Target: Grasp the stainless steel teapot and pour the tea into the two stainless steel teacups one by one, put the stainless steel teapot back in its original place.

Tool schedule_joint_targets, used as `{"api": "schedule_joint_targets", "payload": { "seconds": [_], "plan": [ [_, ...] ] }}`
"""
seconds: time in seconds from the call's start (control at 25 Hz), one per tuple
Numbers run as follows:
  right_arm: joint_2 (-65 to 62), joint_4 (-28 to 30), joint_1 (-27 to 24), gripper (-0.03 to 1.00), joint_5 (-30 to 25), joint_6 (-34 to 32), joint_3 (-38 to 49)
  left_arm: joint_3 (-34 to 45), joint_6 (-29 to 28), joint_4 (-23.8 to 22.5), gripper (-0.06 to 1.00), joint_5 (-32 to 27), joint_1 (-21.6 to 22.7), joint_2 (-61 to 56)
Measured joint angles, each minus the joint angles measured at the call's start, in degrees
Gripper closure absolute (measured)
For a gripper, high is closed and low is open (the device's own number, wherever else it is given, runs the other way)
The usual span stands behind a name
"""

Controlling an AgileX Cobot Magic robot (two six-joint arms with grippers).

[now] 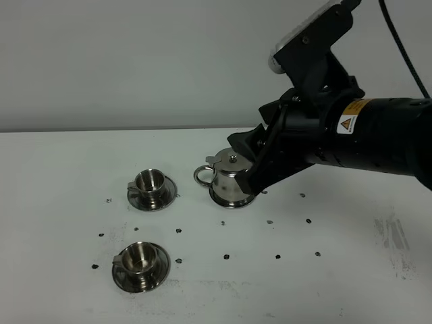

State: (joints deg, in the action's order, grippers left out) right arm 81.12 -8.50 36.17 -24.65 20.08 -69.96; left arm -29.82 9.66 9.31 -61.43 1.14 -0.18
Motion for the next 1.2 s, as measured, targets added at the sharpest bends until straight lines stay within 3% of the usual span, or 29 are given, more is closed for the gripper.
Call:
{"api": "schedule_joint_targets", "payload": {
  "seconds": [1.2],
  "plan": [
    [1.1,1.2,0.0,0.45,-1.7,0.9,0.0,0.6,0.3,0.0,0.46,0.7,0.0,0.1]
  ]
}}
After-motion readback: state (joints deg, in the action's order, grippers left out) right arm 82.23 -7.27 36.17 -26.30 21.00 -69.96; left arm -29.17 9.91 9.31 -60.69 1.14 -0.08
